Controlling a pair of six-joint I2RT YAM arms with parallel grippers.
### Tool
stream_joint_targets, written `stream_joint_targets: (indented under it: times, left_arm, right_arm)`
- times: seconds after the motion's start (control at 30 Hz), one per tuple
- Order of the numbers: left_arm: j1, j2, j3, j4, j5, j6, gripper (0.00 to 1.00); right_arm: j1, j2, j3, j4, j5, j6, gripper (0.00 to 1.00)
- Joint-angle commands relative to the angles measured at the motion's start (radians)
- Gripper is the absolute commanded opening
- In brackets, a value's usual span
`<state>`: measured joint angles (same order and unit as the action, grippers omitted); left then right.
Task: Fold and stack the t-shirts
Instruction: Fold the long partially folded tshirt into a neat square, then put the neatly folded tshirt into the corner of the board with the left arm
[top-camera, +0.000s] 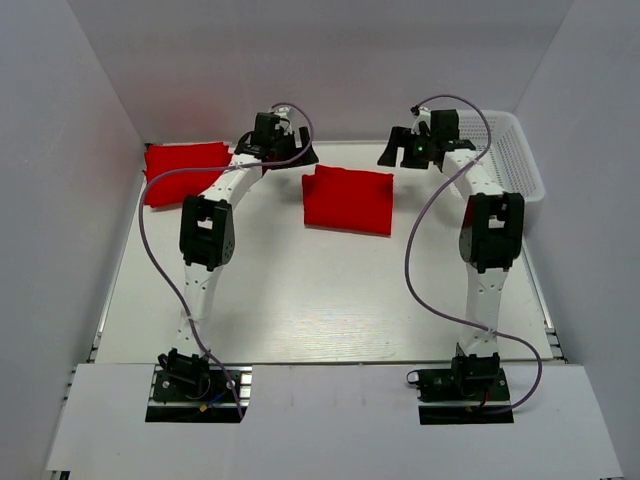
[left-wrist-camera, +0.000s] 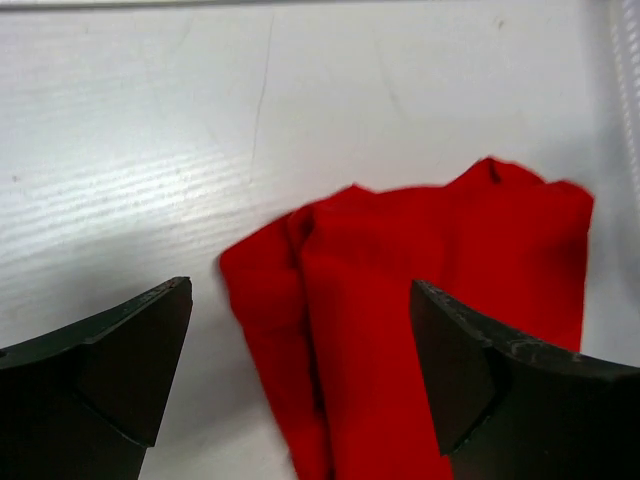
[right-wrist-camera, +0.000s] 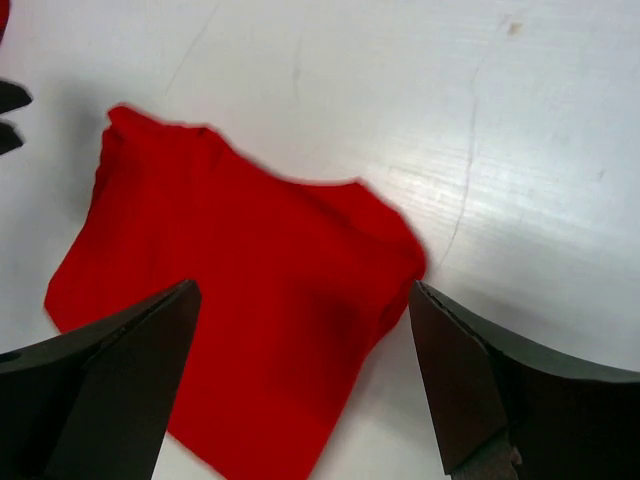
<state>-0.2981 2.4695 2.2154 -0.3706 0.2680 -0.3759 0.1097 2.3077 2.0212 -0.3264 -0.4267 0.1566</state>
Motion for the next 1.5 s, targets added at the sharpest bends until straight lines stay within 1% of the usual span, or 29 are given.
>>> stream_joint_targets:
  times: [0.0,0.03,0.07,0.1,0.13,0.2,0.3,0.4,0.47,0.6,0.63,0.73,0.77,0.8,0.83,0.93,0.97,1.0,1.03,1.07,1.1,1.13,1.17,1.2,1.23,1.3,1.37,1.47]
  left_arm:
    - [-0.010,-0.115,-0.086,-0.043,0.065,0.093,1.00]
    - [-0.010,-0.115,-0.095,-0.089,0.065,0.112,1.00]
    - [-0.024,-0.115,-0.095,-0.114,0.065,0.159,1.00]
    - [-0.035,-0.106,-0.095,-0.140,0.065,0.170,1.00]
    - [-0.035,-0.106,-0.095,-0.155,0.092,0.184,1.00]
    - [-0.044,-0.095,-0.118,-0.156,0.092,0.184,1.00]
    - [-0.044,-0.084,-0.155,-0.122,0.125,0.175,1.00]
    - [-0.044,-0.060,-0.164,-0.100,0.163,0.175,1.00]
    - [-0.053,-0.046,-0.164,-0.087,0.163,0.175,1.00]
    - [-0.073,-0.004,-0.137,-0.117,0.113,0.186,1.00]
    - [-0.082,-0.004,-0.137,-0.117,0.085,0.196,0.93]
    - [-0.094,0.029,-0.128,-0.126,0.056,0.209,0.80]
    - [-0.104,0.029,-0.116,-0.126,0.033,0.209,0.79]
    - [-0.104,0.045,-0.106,-0.136,-0.005,0.209,0.73]
    - [-0.113,0.054,-0.106,-0.136,-0.006,0.221,0.70]
    - [-0.131,0.094,-0.059,-0.157,-0.050,0.242,0.54]
    - [-0.142,0.103,-0.048,-0.172,-0.067,0.242,0.46]
    - [-0.142,0.112,-0.039,-0.172,-0.082,0.253,0.38]
    - [-0.142,0.121,-0.030,-0.172,-0.082,0.253,0.32]
    - [-0.142,0.121,-0.029,-0.172,-0.082,0.253,0.10]
    - [-0.142,0.121,-0.029,-0.172,-0.067,0.253,0.01]
    - [-0.142,0.105,-0.029,-0.163,-0.067,0.253,0.00]
    - [-0.142,0.092,-0.043,-0.154,-0.025,0.253,0.00]
    - [-0.142,0.074,-0.055,-0.140,-0.012,0.244,0.00]
    - [-0.142,0.025,-0.074,-0.095,0.017,0.232,0.00]
    - [-0.124,-0.023,-0.121,-0.042,0.078,0.192,0.00]
    - [-0.108,-0.058,-0.122,-0.024,0.131,0.183,0.00]
    - [-0.085,-0.099,-0.080,-0.047,0.163,0.215,0.00]
  right_arm:
    - [0.002,-0.209,-0.136,0.052,-0.055,-0.025,0.90]
    - [0.004,-0.255,-0.220,0.052,-0.055,-0.031,0.90]
    - [0.002,-0.277,-0.251,0.049,-0.058,-0.038,0.90]
    - [0.005,-0.296,-0.274,0.052,-0.049,-0.042,0.90]
    - [0.008,-0.351,-0.339,0.053,-0.043,-0.045,0.90]
    - [0.008,-0.382,-0.374,0.052,-0.043,-0.045,0.90]
    - [0.008,-0.456,-0.473,0.056,-0.021,-0.042,0.90]
    - [0.004,-0.497,-0.525,0.053,0.011,-0.045,0.90]
    - [0.004,-0.513,-0.547,0.044,0.028,-0.051,0.90]
    - [0.005,-0.537,-0.576,0.033,0.040,-0.063,0.90]
    - [0.004,-0.544,-0.579,0.033,0.043,-0.063,0.90]
    - [0.004,-0.570,-0.607,0.027,0.046,-0.065,0.90]
    - [0.004,-0.588,-0.615,0.030,0.046,-0.066,0.90]
    - [0.004,-0.611,-0.640,0.032,0.051,-0.069,0.90]
    - [0.005,-0.625,-0.650,0.032,0.052,-0.069,0.90]
    - [0.007,-0.717,-0.729,0.052,0.085,-0.063,0.90]
    - [0.007,-0.741,-0.745,0.058,0.097,-0.062,0.90]
    - [0.004,-0.811,-0.780,0.061,0.145,-0.057,0.90]
    - [0.004,-0.839,-0.817,0.061,0.164,-0.054,0.90]
    - [0.004,-0.887,-0.854,0.061,0.201,-0.049,0.90]
    - [0.001,-0.934,-0.869,0.056,0.235,-0.048,0.90]
    - [0.002,-0.956,-0.897,0.053,0.276,-0.048,0.90]
    - [0.002,-1.020,-0.926,0.046,0.313,-0.045,0.90]
    - [0.001,-1.043,-0.952,0.043,0.328,-0.043,0.90]
    - [0.001,-1.077,-0.975,0.036,0.362,-0.039,0.90]
    - [0.002,-1.131,-0.993,0.029,0.396,-0.038,0.90]
    - [-0.001,-1.150,-1.013,0.010,0.399,-0.040,0.90]
    - [-0.001,-1.183,-1.018,-0.014,0.407,-0.037,0.90]
